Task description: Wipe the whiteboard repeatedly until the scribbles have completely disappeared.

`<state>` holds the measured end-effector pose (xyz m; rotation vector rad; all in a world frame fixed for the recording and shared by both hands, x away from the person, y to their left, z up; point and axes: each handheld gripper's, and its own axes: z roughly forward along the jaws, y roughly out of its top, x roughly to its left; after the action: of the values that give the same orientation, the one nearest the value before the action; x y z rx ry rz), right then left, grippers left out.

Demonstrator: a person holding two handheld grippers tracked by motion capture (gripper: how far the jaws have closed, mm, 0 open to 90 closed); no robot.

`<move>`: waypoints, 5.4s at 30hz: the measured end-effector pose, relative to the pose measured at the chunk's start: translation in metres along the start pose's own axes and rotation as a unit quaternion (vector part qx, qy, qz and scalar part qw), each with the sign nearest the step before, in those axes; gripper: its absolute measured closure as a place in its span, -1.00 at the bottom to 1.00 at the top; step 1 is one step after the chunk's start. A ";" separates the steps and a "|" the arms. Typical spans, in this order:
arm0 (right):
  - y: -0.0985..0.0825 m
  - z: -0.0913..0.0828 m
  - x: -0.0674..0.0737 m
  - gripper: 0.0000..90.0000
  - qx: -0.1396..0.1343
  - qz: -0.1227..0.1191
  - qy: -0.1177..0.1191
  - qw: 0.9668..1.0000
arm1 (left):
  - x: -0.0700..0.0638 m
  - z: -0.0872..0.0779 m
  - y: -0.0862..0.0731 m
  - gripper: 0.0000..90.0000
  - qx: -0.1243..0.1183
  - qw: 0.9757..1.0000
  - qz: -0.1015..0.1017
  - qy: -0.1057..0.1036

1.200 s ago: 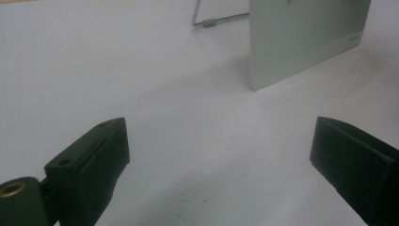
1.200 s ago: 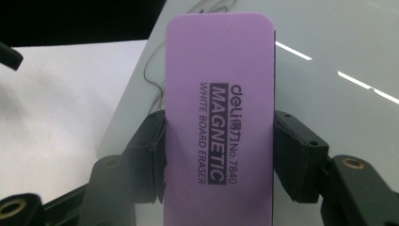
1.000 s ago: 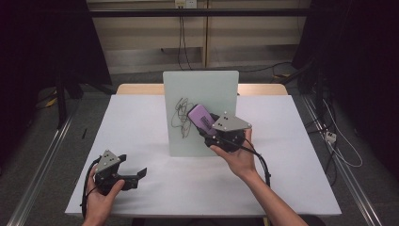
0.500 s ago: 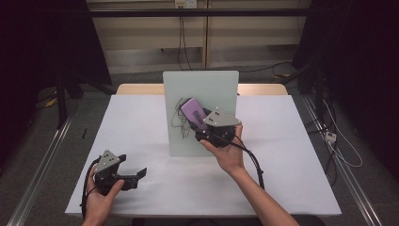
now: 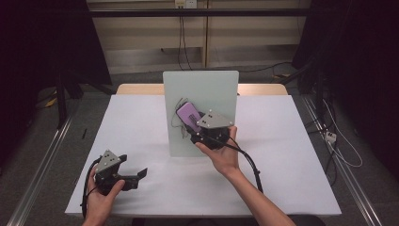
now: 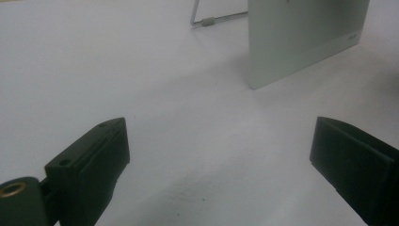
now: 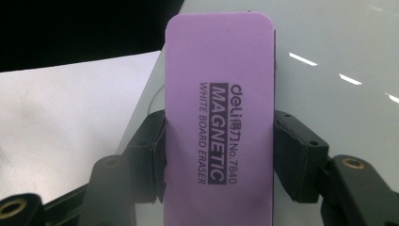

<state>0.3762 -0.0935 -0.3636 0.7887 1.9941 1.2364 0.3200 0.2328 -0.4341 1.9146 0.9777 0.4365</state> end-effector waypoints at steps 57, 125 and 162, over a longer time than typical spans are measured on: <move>0.000 0.021 0.026 -0.07 0.018 -0.011 0.031 0.999 | -0.002 -0.001 0.001 -0.88 -0.003 1.000 0.005 -0.003; 0.069 0.018 -0.008 -0.07 -0.041 -0.008 -0.024 0.999 | -0.002 -0.002 0.001 -0.88 -0.004 1.000 0.009 -0.003; 0.075 0.024 -0.004 -0.07 -0.035 -0.024 -0.026 0.999 | -0.002 -0.003 0.001 -0.88 -0.006 1.000 0.009 -0.004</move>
<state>0.4088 -0.0559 -0.3026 0.7279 1.9073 1.2396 0.3171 0.2327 -0.4313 1.9135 0.9512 0.4447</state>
